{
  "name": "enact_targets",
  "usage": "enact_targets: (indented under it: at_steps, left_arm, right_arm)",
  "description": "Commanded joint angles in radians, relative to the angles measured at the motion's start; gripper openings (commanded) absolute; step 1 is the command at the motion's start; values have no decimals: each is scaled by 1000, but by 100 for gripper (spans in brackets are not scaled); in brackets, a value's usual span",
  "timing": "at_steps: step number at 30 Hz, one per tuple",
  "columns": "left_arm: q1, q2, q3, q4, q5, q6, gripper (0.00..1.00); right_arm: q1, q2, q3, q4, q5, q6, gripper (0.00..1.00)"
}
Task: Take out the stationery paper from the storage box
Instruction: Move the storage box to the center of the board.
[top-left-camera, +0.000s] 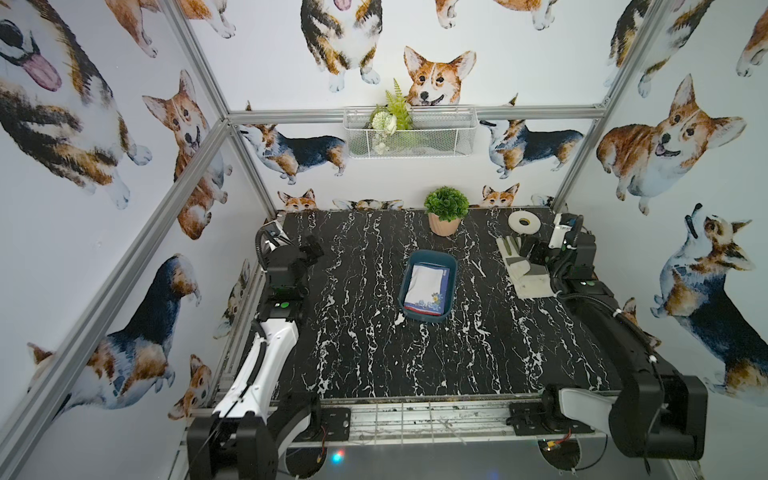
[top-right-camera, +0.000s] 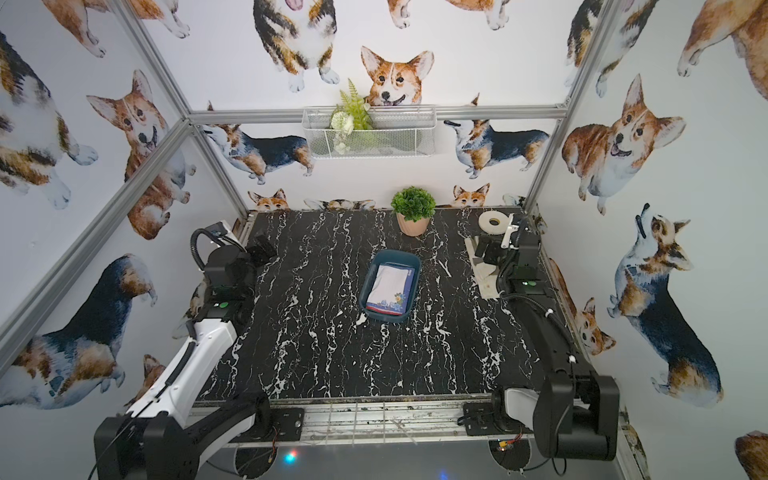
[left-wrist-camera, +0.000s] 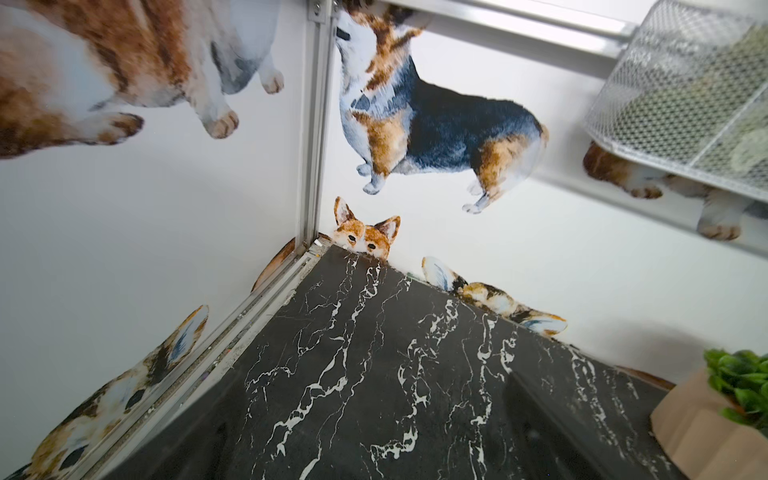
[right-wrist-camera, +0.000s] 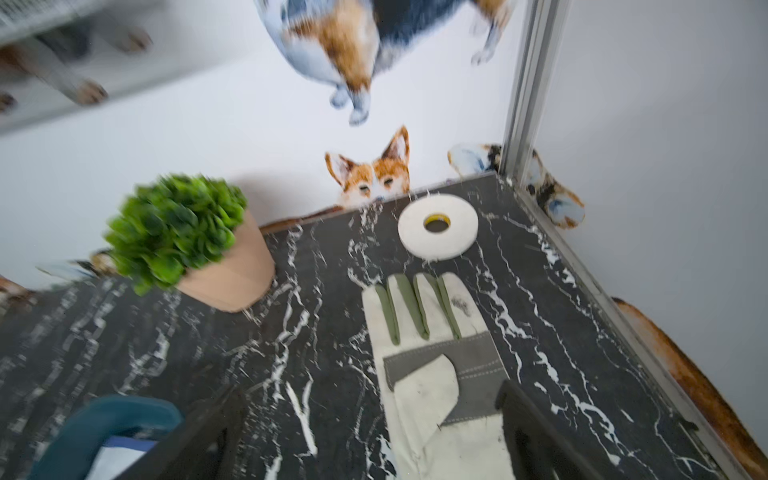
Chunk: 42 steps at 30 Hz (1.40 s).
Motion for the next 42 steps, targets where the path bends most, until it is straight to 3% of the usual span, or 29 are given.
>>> enact_targets:
  at_steps: [1,4,9,10,12,14,16,19,23,26,28,31,33,36,39,42]
  left_arm:
    - [2,-79,54,-164,102,-47,100]
    - [2,-159,69,-228,144,-41,100]
    - [2,-242,70,-330,217,-35,99]
    - [2,-252,70,-343,227,-34,99]
    - [2,-265,110,-368,244,-40,99]
    - [2,-278,114,-380,276,-43,99]
    - [2,-287,116,-389,286,-49,99]
    - [2,-295,118,-413,294,-38,99]
    - [2,-302,116,-429,284,-18,99]
    - [2,-298,109,-426,286,-22,99]
    - [2,-296,105,-425,295,-26,99]
    - [2,-295,102,-424,297,-25,99]
    - [2,-293,103,-425,299,-20,99]
    - [2,-293,106,-426,312,-23,99]
    - [2,-282,125,-440,351,-23,99]
    - [2,-268,155,-465,375,-22,99]
  right_arm:
    - [-27,-136,80,-283,80,282,100]
    - [-91,-288,-18,-203,119,392,100]
    - [-158,-329,10,-411,-110,324,100]
    - [-160,-328,11,-431,-172,324,100]
    - [-168,-340,-12,-359,-420,337,100]
    - [-169,-369,-67,-202,-606,481,100]
    - [-169,-391,-142,21,-716,660,100]
    - [-169,-395,-212,248,-761,851,100]
    - [-169,-339,-225,372,-816,966,100]
    - [-169,-284,-280,559,-810,1113,100]
    - [-170,-259,-314,555,-781,1210,100]
    - [-171,-233,-358,734,-798,1254,100]
    - [-171,-254,-341,674,-794,1230,100]
    - [-172,-343,-181,232,-731,993,99]
    - [-166,-431,54,-309,-515,706,94]
    - [-167,-518,189,-544,-298,623,100]
